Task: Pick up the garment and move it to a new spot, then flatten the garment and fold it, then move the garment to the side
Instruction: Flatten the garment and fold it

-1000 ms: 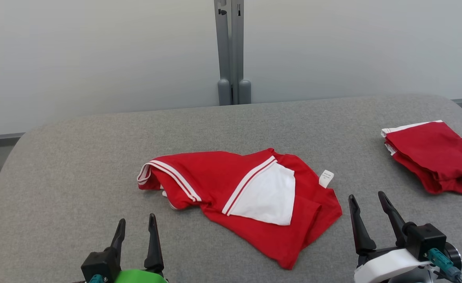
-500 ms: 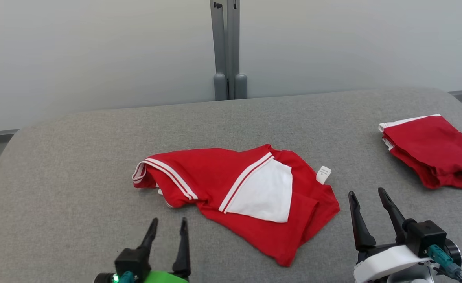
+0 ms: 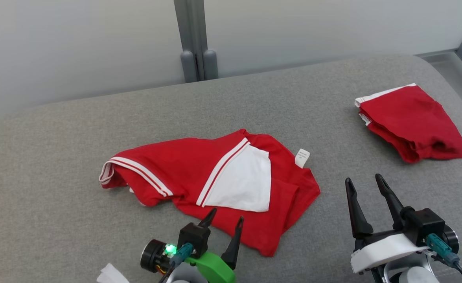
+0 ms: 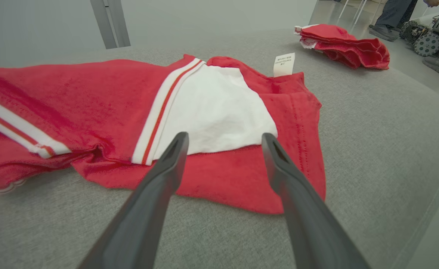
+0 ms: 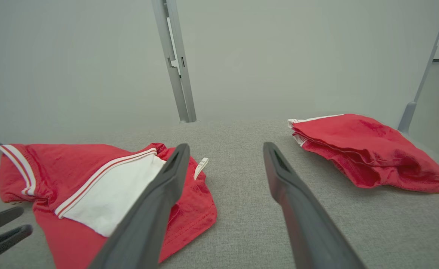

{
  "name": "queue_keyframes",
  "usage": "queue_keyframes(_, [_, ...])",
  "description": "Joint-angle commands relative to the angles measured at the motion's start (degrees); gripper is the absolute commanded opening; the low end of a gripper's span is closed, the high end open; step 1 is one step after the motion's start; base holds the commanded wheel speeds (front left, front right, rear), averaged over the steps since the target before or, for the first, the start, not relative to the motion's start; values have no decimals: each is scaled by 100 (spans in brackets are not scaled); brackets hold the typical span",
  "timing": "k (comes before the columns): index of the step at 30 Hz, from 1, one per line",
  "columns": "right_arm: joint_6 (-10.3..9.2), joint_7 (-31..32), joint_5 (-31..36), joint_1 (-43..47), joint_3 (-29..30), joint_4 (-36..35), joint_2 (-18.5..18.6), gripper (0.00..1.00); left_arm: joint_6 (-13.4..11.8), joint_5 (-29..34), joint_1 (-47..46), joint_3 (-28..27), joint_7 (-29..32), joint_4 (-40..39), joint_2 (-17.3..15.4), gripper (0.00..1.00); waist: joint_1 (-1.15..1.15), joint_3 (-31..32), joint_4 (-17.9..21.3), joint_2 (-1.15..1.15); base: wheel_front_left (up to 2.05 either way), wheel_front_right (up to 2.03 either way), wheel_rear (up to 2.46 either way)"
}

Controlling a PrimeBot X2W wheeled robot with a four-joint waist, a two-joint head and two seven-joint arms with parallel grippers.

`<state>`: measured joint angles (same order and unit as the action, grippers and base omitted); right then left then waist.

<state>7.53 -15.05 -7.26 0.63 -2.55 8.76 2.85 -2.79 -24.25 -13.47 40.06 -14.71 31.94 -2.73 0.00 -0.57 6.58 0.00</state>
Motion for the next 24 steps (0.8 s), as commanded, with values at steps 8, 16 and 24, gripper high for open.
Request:
queue_keyframes(8, [-9, -18, -81, -279, -46, -57, 9, 100, -293, -79, -873, 747, -47, 777, -32, 100, 0, -589, 464, 0, 0, 0, 0])
queue_keyframes(16, [-9, -18, -143, -388, -86, -41, 8, 100, -453, 75, -1316, 1184, -49, 1228, -31, 100, 0, -773, 566, 0, 0, 0, 0])
queue_keyframes(24, [-9, -18, -168, -463, -100, -37, 9, 100, -681, 99, -1483, 1263, -50, 1191, -30, 100, 0, -842, 632, 0, 0, 0, 0])
